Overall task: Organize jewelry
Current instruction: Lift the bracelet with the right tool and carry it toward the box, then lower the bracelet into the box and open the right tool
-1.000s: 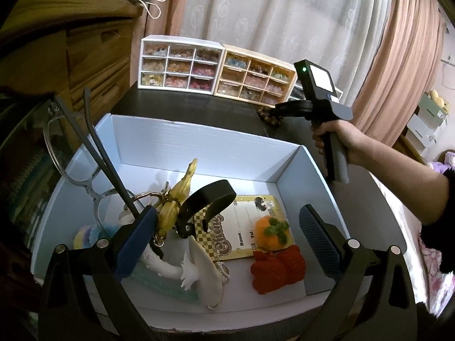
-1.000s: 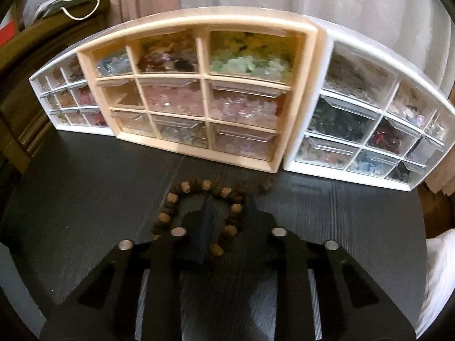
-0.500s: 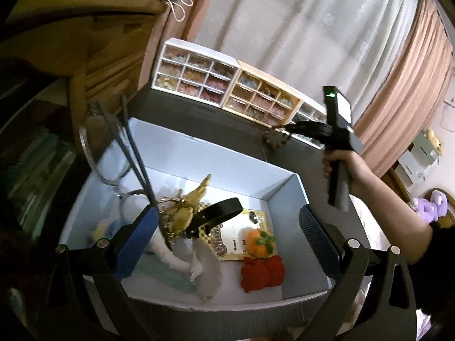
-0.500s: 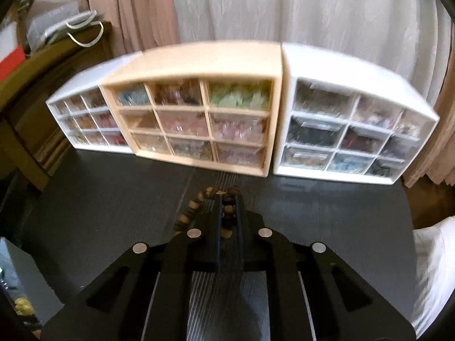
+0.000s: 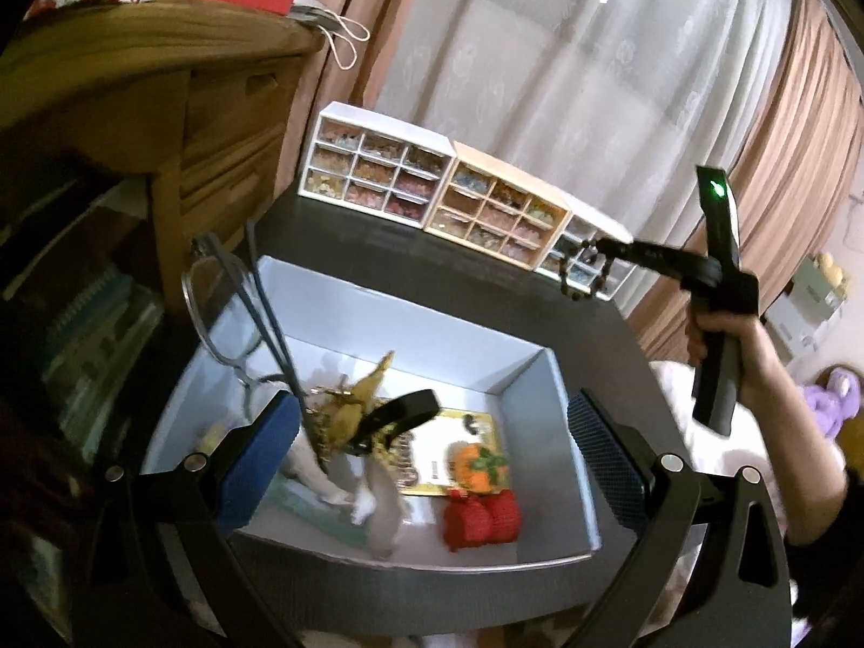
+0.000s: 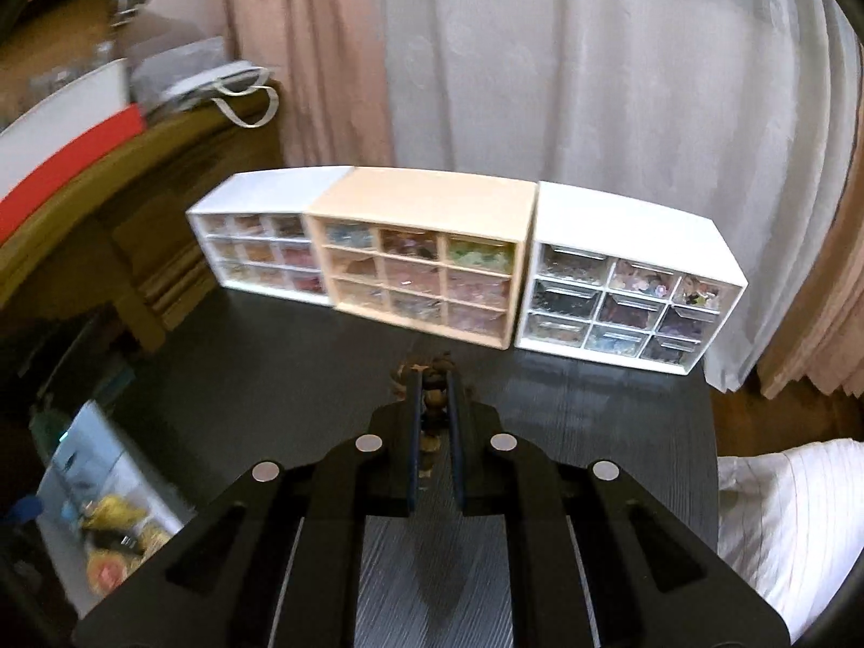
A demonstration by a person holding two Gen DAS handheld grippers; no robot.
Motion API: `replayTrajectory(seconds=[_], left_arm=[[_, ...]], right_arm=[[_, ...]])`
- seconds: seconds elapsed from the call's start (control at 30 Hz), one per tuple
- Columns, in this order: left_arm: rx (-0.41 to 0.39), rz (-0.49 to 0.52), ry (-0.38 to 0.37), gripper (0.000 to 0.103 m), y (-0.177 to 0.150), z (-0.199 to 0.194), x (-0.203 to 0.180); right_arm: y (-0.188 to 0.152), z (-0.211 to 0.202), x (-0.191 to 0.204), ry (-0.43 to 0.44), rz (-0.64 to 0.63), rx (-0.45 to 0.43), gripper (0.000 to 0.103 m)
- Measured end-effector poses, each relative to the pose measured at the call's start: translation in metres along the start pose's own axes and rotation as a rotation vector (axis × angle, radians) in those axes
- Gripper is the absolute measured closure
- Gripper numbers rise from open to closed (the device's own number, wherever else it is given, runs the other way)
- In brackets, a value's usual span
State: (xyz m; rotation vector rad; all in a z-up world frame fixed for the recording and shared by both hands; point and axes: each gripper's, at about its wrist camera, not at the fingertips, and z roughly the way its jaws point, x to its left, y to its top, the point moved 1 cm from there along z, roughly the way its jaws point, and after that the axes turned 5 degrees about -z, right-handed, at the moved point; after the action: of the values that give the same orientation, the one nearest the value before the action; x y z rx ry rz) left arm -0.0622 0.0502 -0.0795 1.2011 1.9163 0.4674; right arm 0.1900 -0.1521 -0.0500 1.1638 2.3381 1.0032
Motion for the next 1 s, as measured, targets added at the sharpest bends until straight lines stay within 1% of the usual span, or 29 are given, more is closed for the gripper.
replayTrajectory(seconds=[0.07,0.2,0.3,0.37,0.43,0.5,0.73,0.9,1.0], left_arm=[[0.0,-0.005,-0.005,0.004,-0.002,-0.001,-0.004],[-0.01,0.009,0.007,0.004,-0.008,-0.003,-0.011],[0.005,0.024,0.012,0.004,-0.013,-0.003,-0.018],[0.014,0.041,0.013,0.004,-0.015,-0.003,-0.022],[0.03,0.045,-0.007,0.004,-0.016,-0.003,-0.024],[0.026,0.046,-0.013,0.004,-0.017,-0.006,-0.025],[0.003,0.051,0.018,0.004,-0.018,-0.015,-0.023],[0.001,0.045,0.026,0.004,-0.017,-0.02,-0.021],[-0.003,0.052,0.029,0.004,-0.019,-0.022,-0.024]], right_arm=[[-0.009,-0.018,0.012,0.002,-0.041,-0.019,0.093],[-0.022,-0.043,0.039,0.019,-0.101,-0.06,0.093],[-0.032,-0.055,0.058,0.086,-0.103,-0.074,0.093],[-0.038,-0.062,0.07,0.141,-0.098,-0.071,0.093],[-0.043,-0.067,0.079,0.176,-0.094,-0.069,0.093],[-0.048,-0.072,0.088,0.216,-0.088,-0.067,0.093],[-0.063,-0.086,0.119,0.346,-0.086,-0.048,0.093],[-0.071,-0.086,0.136,0.442,-0.063,-0.018,0.093],[-0.08,-0.079,0.145,0.458,-0.062,0.011,0.093]])
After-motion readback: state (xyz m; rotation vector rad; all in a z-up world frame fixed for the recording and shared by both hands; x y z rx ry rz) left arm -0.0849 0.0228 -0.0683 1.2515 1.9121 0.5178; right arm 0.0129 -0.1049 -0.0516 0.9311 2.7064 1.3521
